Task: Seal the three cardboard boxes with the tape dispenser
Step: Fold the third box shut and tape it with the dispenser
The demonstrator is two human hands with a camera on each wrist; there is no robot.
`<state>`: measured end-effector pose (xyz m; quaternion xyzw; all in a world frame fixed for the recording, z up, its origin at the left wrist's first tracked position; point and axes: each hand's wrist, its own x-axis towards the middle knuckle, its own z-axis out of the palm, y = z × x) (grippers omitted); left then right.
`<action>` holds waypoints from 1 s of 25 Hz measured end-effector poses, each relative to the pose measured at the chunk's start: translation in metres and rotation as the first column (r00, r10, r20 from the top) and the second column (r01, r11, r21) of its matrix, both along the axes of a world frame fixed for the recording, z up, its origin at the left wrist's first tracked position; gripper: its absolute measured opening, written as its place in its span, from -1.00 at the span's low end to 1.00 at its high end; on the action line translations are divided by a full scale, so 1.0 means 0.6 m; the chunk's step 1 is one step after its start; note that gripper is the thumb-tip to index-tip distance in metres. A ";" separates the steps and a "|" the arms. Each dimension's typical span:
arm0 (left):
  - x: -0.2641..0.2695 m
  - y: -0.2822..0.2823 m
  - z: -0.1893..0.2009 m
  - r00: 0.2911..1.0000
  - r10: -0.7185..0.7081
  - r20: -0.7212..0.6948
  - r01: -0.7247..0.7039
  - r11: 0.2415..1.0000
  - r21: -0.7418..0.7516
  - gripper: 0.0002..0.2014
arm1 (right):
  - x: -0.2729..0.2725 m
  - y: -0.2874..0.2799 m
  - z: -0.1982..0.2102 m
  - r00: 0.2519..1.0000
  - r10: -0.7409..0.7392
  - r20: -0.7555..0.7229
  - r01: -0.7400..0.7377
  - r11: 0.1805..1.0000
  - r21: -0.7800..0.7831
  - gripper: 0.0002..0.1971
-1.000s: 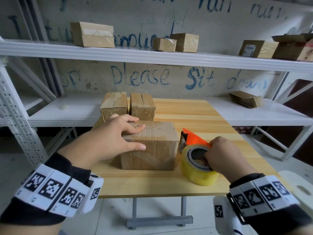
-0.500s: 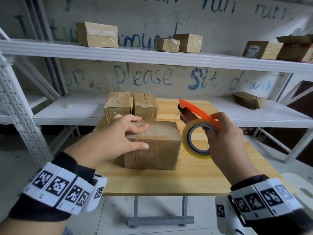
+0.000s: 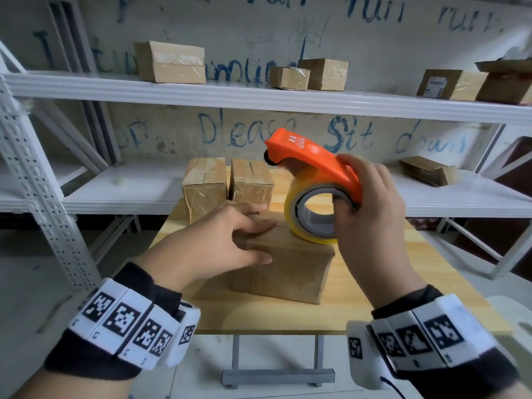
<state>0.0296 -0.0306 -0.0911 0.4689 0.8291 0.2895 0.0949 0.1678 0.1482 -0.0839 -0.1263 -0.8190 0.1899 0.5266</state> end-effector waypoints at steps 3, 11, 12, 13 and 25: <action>0.006 0.006 0.000 1.000 0.013 -0.014 -0.013 1.000 0.005 -0.45 | -0.011 0.001 0.006 0.998 0.056 0.041 -0.059 0.996 0.069 -0.46; -0.006 -0.007 -0.005 0.997 -0.045 0.067 0.039 0.994 0.099 -0.55 | -0.020 0.007 0.019 0.981 0.182 0.074 -0.180 0.983 -0.021 -0.32; -0.009 -0.012 -0.006 0.988 -0.041 0.147 0.017 0.987 0.162 -0.59 | -0.019 0.008 0.019 0.975 0.206 0.081 -0.204 0.978 -0.035 -0.29; -0.011 -0.014 -0.006 0.970 -0.034 0.242 -0.028 0.968 0.249 -0.67 | -0.018 0.010 0.019 0.972 0.219 0.084 -0.216 0.976 -0.043 -0.28; 0.011 -0.007 0.037 0.401 -0.287 0.870 -0.467 0.753 0.464 -0.74 | -0.015 0.015 0.016 0.966 0.237 0.102 -0.235 0.971 -0.031 -0.28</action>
